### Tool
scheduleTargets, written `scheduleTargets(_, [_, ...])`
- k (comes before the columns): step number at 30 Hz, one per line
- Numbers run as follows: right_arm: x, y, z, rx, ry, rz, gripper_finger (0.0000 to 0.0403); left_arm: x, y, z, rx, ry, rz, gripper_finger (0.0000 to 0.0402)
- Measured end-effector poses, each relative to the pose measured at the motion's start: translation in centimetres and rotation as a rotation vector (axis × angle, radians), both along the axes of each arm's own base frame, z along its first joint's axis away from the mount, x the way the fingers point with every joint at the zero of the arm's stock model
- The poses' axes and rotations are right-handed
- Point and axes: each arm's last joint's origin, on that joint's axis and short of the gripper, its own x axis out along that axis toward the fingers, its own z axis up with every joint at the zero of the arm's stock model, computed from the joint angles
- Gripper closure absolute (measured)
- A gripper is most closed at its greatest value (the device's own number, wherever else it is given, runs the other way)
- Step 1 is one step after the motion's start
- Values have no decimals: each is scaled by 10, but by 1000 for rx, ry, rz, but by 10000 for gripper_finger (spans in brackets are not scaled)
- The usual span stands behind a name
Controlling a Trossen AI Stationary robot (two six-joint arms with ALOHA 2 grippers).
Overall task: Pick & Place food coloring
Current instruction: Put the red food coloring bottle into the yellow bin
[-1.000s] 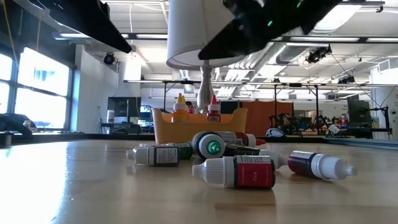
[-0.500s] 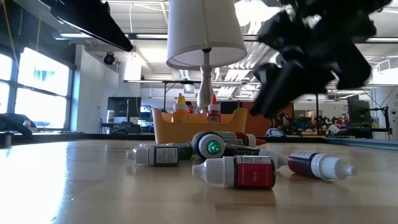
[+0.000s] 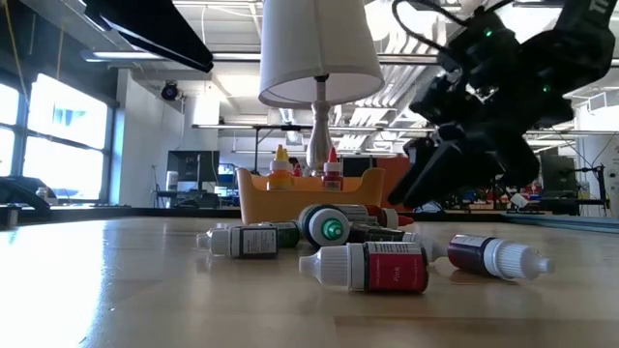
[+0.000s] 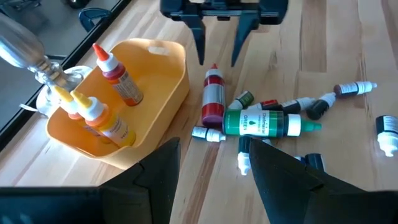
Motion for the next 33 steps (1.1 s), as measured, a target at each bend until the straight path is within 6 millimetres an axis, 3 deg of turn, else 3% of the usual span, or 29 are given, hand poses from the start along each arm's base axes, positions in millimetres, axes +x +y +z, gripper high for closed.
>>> scheduleTargets(8, [5, -4, 3, 22, -69, 43, 171, 0, 1, 0, 16, -9, 16, 214])
scheduleTargets(23, [15, -10, -37, 21, -38, 44, 173, 0, 1, 0, 47, 1, 6, 214])
scheduleTargets(33, [15, -9, -37, -11, -53, 127, 255, -1, 2, -1, 62, 16, 6, 214])
